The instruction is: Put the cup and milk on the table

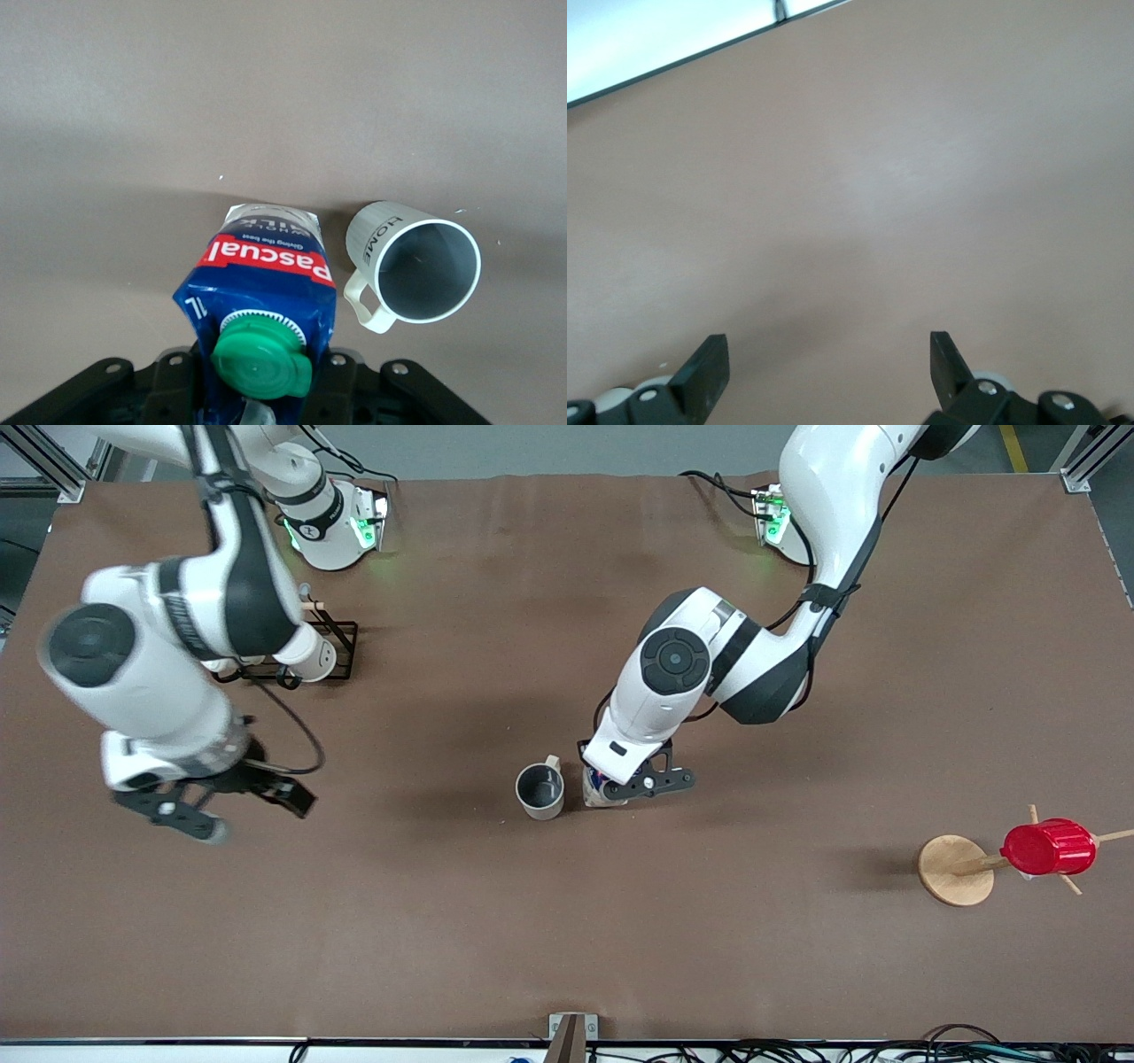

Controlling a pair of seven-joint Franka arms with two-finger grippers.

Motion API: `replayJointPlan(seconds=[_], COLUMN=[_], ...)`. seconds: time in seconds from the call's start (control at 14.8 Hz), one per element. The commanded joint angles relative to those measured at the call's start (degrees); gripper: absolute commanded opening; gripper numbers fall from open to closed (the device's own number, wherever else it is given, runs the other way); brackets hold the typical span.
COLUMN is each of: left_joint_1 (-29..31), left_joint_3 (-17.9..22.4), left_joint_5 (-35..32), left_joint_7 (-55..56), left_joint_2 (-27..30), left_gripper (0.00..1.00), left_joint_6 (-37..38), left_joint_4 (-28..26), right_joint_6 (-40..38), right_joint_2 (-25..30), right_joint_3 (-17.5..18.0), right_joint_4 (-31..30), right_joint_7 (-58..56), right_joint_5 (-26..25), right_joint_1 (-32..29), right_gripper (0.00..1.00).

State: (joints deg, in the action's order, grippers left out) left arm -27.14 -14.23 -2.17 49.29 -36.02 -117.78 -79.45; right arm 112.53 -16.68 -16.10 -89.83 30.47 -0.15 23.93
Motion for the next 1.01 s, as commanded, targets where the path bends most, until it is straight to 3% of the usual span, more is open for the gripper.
replayJointPlan(seconds=[0.0,0.2,0.54,0.61,0.67,0.74,0.81,0.88,0.94], left_joint_1=[-1.9,-3.0,-3.3,-3.2,-3.2,-3.3,-3.5,-3.5,-3.5], left_joint_3=[1.0,1.3,1.2,1.3,1.2,1.3,1.3,1.3,1.4], left_joint_5=[-0.8,-1.0,-3.0,-3.1,-3.1,-3.2,-3.3,-3.4,-3.4], left_joint_7=[1.5,3.4,5.2,5.2,5.3,5.3,5.3,5.1,5.0], left_joint_2=[-0.2,-1.2,-2.0,-2.0,-2.0,-1.9,-1.8,-1.5,-1.3], left_gripper=[0.13,0.14,0.25,0.32,0.5,0.75,0.91,1.0,1.0], left_joint_6=[-0.6,-1.9,-2.2,-2.2,-2.2,-2.2,-2.2,-2.2,-2.2], left_joint_4=[2.8,2.8,2.7,2.7,2.7,2.6,2.6,2.6,2.7], right_joint_6=[-0.3,-0.6,-9.0,-11.1,-13.5,-15.7,-16.4,-16.4,-16.3], right_joint_2=[9.1,16.9,24.1,24.8,25.4,25.7,26.4,26.7,26.7], right_joint_3=[1.1,1.2,1.0,1.0,0.9,0.8,0.9,0.9,0.9], right_joint_4=[-8.3,-14.1,-13.0,-12.2,-11.0,-10.1,-10.1,-10.1,-9.9], right_joint_7=[-3.4,-4.5,-15.8,-18.7,-20.9,-22.2,-23.0,-23.5,-24.1], right_joint_5=[-2.3,-5.3,-5.4,-5.4,-5.4,-5.4,-5.4,-5.4,-5.6], right_joint_1=[-4.0,-7.0,-12.4,-13.9,-14.6,-15.7,-16.8,-17.5,-17.8], right_gripper=[1.0,1.0,1.0,1.0,1.0,1.0,1.0,1.0,1.0])
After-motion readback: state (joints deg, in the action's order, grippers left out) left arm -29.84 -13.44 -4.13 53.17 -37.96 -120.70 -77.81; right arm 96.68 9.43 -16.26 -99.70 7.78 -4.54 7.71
